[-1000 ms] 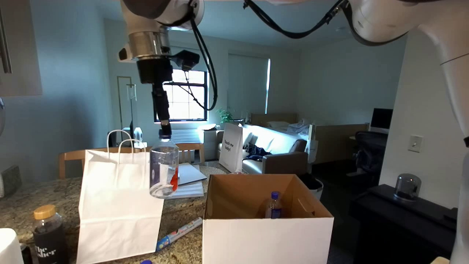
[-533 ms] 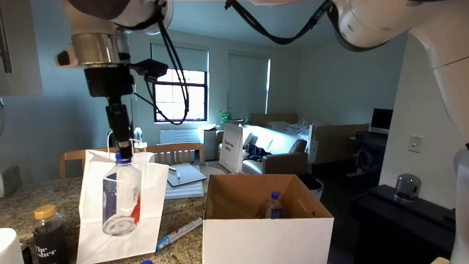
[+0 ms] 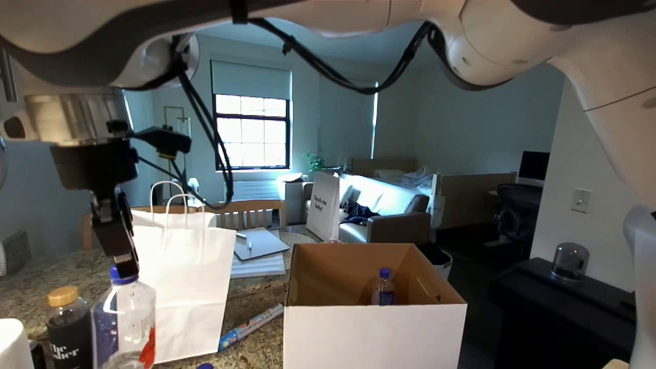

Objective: Remove two bottles from the box

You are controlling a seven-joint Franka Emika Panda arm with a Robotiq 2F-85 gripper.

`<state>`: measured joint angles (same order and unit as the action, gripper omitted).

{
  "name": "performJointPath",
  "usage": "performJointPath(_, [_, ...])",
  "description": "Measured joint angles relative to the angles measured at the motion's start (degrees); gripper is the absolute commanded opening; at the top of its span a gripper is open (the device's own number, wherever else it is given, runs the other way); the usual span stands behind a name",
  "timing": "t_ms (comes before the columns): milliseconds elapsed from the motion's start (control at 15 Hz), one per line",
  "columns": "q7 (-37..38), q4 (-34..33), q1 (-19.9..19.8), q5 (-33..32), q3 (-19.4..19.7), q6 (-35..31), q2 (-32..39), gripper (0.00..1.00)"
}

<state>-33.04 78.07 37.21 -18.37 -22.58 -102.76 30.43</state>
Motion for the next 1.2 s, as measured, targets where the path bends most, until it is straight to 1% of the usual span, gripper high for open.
performJointPath(200, [0.11, -0.83, 0.00, 1.36, 0.37, -2.70, 4.04, 0.15])
performJointPath(400, [0.10, -2.55, -0.41, 3.03, 0.85, -3.78, 8.05, 0.15])
performJointPath(600, [0.10, -4.54, -0.35, 3.15, 1.65, -3.55, 12.04, 0.14])
performJointPath(933, [0.11, -8.10, 0.22, 4.41, 1.90, -1.10, 18.64, 0.14])
performJointPath(1200, [2.08, -10.23, 1.52, 4.35, 3.00, -0.99, 21.56, 0.14])
